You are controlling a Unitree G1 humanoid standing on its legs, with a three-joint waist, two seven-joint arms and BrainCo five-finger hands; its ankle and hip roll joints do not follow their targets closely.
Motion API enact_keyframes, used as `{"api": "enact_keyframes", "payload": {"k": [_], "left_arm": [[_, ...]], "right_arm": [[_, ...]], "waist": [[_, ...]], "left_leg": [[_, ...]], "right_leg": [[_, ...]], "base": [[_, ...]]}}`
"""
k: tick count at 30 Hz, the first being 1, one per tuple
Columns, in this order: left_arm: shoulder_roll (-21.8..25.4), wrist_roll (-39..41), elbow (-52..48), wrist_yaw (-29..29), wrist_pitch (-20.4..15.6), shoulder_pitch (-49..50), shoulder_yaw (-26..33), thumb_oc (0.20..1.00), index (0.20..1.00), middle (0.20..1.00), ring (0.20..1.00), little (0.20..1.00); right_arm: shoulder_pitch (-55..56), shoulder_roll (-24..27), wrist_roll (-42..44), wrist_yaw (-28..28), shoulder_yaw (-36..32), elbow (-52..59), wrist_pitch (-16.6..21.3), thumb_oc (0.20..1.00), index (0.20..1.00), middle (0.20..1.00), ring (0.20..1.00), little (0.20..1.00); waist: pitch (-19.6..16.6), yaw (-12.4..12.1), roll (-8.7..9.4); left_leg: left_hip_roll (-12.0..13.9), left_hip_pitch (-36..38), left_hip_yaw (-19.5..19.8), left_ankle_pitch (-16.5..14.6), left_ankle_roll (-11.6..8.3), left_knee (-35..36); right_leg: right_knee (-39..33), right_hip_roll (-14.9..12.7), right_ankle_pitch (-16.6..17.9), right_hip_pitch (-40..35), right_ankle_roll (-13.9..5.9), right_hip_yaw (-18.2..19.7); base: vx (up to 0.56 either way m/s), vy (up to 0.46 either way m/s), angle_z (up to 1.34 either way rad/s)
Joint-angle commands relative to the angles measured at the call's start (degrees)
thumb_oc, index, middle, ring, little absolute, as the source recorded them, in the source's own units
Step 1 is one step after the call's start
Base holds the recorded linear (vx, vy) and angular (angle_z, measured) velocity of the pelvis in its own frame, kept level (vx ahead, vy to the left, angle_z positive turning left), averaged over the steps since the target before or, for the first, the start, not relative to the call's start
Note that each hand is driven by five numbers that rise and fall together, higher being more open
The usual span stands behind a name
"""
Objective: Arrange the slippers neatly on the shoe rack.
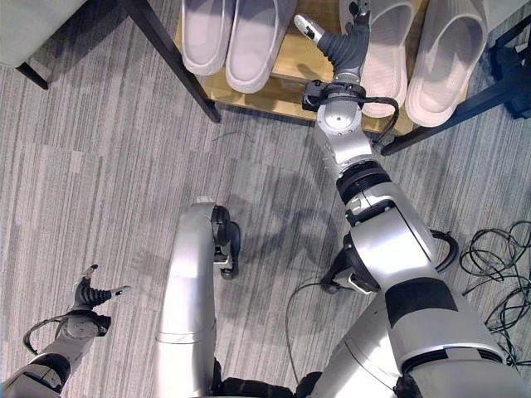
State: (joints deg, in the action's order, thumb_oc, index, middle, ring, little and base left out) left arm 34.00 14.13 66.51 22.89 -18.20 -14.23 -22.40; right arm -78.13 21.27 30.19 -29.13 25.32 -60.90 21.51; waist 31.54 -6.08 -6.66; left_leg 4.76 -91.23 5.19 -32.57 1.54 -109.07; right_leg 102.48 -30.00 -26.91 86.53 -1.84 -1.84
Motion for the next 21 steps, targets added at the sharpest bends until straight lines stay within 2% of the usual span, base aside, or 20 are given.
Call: {"api": "enact_keyframes", "payload": {"k": [1, 4, 8, 13, 15, 21], "left_arm": [[2.91, 0.79, 3.88, 0.53, 0.18, 2.80, -1.22, 1.000, 1.000, 1.000, 1.000, 1.000], [2.55, 0.67, 4.15, 0.64, 0.22, 2.77, -1.22, 1.000, 1.000, 1.000, 1.000, 1.000], [3.04, 1.15, 4.31, 0.05, -0.32, 2.93, -2.25, 1.000, 1.000, 1.000, 1.000, 1.000], [3.42, 0.88, 5.54, -0.19, 0.30, 3.25, -2.35, 1.000, 1.000, 1.000, 1.000, 1.000], [3.09, 0.77, 5.92, -0.25, 0.71, 3.63, -2.37, 1.000, 1.000, 1.000, 1.000, 1.000], [2.21, 1.30, 5.83, 0.20, 0.59, 4.38, -2.09, 1.000, 1.000, 1.000, 1.000, 1.000]], "right_arm": [[0.96, 1.01, 0.31, -0.70, -1.65, 1.92, 1.21, 1.000, 1.000, 1.000, 1.000, 1.000], [1.11, 1.02, -0.58, -1.03, -1.75, 1.11, 0.58, 1.000, 1.000, 1.000, 1.000, 1.000], [-1.31, 1.55, -0.21, -0.50, -0.69, -5.54, -1.02, 1.000, 1.000, 1.000, 1.000, 1.000], [-2.20, 2.92, -0.56, -0.42, -0.14, -7.03, -2.14, 1.000, 1.000, 1.000, 1.000, 1.000], [-1.81, 2.75, -0.10, -1.08, -0.73, -6.75, -2.01, 1.000, 1.000, 1.000, 1.000, 1.000], [-0.92, 4.85, -1.36, -4.31, -2.79, -9.25, -2.84, 1.000, 1.000, 1.000, 1.000, 1.000]], "waist": [[-1.74, -0.84, 0.49], [-1.74, -0.72, 0.41], [-1.74, -0.84, -0.01], [-1.74, -1.32, -0.42], [-1.74, -1.22, -0.14], [-1.74, -0.76, -0.84]], "left_leg": [[0.38, 1.28, -0.77, -3.13, -3.24, 6.06], [0.68, 1.28, -1.12, -3.44, -3.27, 5.56], [0.92, 1.28, -1.21, -3.29, -3.42, 5.99], [0.31, 1.28, -1.37, -2.95, -3.23, 7.14], [0.63, 1.28, -1.61, -3.09, -3.40, 6.93], [0.57, 1.28, -2.23, -3.43, -2.97, 6.44]], "right_leg": [[-5.08, 1.79, 3.70, 3.43, -3.69, 7.12], [-4.46, 1.84, 3.42, 3.43, -3.44, 7.24], [-4.67, 1.72, 3.19, 3.43, -3.08, 6.99], [-5.28, 1.46, 3.94, 3.43, -3.57, 7.56], [-5.14, 1.68, 3.83, 3.43, -3.59, 7.67], [-4.71, 1.83, 4.03, 3.43, -3.58, 8.25]], "base": [[0.00, 0.000, 0.00], [0.01, 0.023, 0.00], [0.01, 0.026, -0.01], [0.03, 0.018, 0.00], [0.02, 0.006, 0.00], [0.00, 0.014, 0.01]]}}
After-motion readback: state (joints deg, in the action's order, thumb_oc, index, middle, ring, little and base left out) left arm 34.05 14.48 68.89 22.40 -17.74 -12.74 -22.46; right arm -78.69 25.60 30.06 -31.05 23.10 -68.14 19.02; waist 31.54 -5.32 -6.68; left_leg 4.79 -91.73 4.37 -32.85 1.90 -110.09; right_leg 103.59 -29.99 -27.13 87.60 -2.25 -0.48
